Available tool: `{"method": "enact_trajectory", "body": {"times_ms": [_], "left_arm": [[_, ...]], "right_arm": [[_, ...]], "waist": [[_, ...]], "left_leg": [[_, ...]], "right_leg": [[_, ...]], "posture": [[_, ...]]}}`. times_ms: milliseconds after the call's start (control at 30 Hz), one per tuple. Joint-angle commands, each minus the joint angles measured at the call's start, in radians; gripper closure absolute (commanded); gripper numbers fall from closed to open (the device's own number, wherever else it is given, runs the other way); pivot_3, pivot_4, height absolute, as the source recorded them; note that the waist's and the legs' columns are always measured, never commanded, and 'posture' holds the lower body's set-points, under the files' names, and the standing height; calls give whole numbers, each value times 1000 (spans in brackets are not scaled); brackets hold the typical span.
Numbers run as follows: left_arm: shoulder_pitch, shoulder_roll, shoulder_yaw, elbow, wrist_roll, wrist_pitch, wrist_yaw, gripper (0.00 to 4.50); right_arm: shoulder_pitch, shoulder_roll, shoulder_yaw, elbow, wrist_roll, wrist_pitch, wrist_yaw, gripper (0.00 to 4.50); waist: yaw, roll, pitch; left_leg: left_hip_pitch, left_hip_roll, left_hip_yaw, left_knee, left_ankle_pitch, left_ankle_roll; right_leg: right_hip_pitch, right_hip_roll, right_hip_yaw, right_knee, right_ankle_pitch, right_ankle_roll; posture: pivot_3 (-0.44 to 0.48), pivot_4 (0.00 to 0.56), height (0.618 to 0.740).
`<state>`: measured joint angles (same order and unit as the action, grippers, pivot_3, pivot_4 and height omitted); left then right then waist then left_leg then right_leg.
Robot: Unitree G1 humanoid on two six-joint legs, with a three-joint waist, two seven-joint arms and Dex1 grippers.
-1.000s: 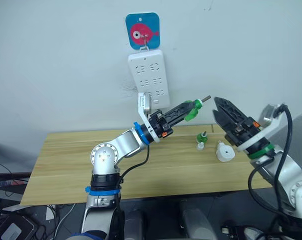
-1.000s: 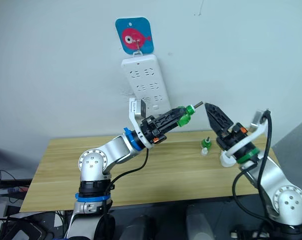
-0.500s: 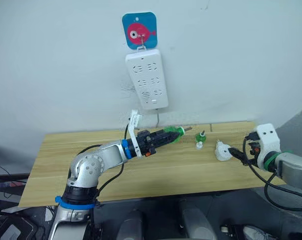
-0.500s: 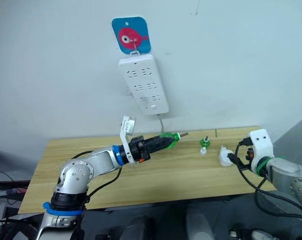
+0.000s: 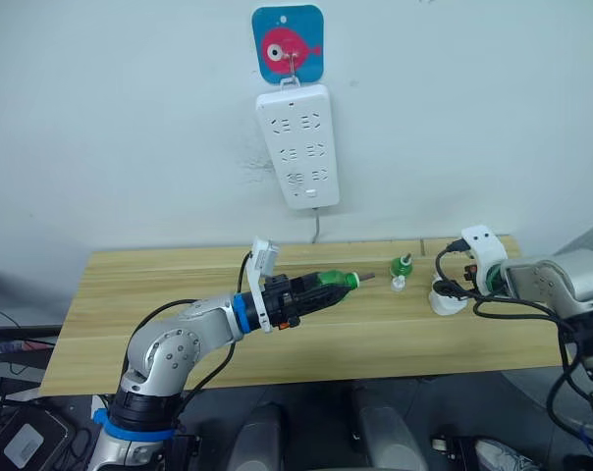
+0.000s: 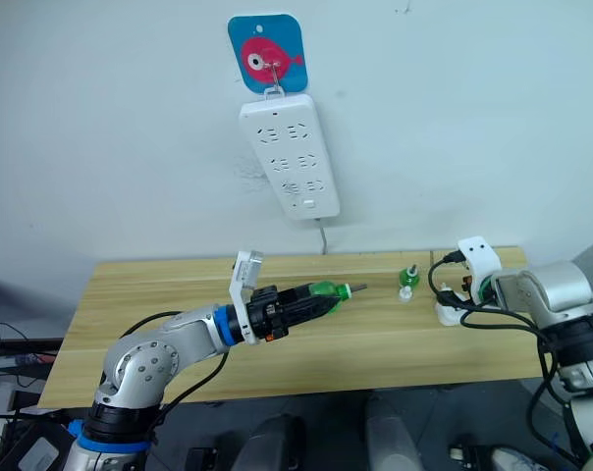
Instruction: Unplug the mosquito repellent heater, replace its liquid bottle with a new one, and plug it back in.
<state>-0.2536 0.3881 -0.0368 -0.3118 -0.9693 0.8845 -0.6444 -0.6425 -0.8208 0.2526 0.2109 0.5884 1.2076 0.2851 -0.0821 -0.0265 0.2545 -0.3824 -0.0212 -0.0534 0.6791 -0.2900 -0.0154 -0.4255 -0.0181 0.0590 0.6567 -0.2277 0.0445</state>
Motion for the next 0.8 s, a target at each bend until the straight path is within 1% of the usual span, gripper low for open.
{"method": "enact_trajectory", "body": {"times_ms": [33, 233, 467, 567, 633, 667, 800], "left_arm": [[6, -10, 2, -45, 3, -21, -11, 2138], [21, -16, 2, -52, 10, -27, -10, 2138], [24, -22, -2, -54, 20, -32, -12, 2138], [24, -22, -4, -53, 25, -34, -16, 2138], [23, -24, -4, -51, 29, -36, -19, 2138], [23, -25, -5, -50, 32, -38, -21, 2138], [22, -27, -6, -44, 40, -45, -27, 2138]], "right_arm": [[-35, 20, 0, 66, -82, 8, 32, 0], [-48, 83, -10, 107, -156, 40, 69, 0], [-65, 119, -10, 197, -247, -4, 115, 0], [-68, 133, -22, 209, -265, -1, 132, 514], [-67, 143, -32, 205, -274, 4, 143, 1278], [-64, 148, -37, 199, -275, 10, 146, 1538], [-44, 158, -65, 155, -272, 41, 159, 1550]], "waist": [[0, 0, 2], [1, 0, 5], [0, 1, 8], [0, 1, 9], [0, 1, 9], [0, 1, 9], [0, 1, 9]], "left_leg": [[0, 0, 0, 0, 0, 0], [0, -1, -1, 0, -1, 1], [0, -1, -1, 0, -1, 1], [0, -1, -1, 0, -1, 1], [0, -1, -1, 0, -1, 1], [0, 0, -1, 0, -1, 1], [0, 0, -1, 0, -1, 1]], "right_leg": [[0, -1, 0, 0, 0, 0], [0, -2, -1, 0, 0, 0], [0, -2, -1, 0, 0, 0], [0, -2, -1, 0, 0, 0], [0, -2, -1, 0, 0, 0], [0, -2, -1, 0, 0, 0], [0, -2, -2, 0, 0, 0]], "posture": [[-97, 287, 740], [-84, 285, 740], [-78, 283, 740], [-73, 279, 740], [-72, 277, 740], [-71, 273, 740], [-78, 262, 740]]}}
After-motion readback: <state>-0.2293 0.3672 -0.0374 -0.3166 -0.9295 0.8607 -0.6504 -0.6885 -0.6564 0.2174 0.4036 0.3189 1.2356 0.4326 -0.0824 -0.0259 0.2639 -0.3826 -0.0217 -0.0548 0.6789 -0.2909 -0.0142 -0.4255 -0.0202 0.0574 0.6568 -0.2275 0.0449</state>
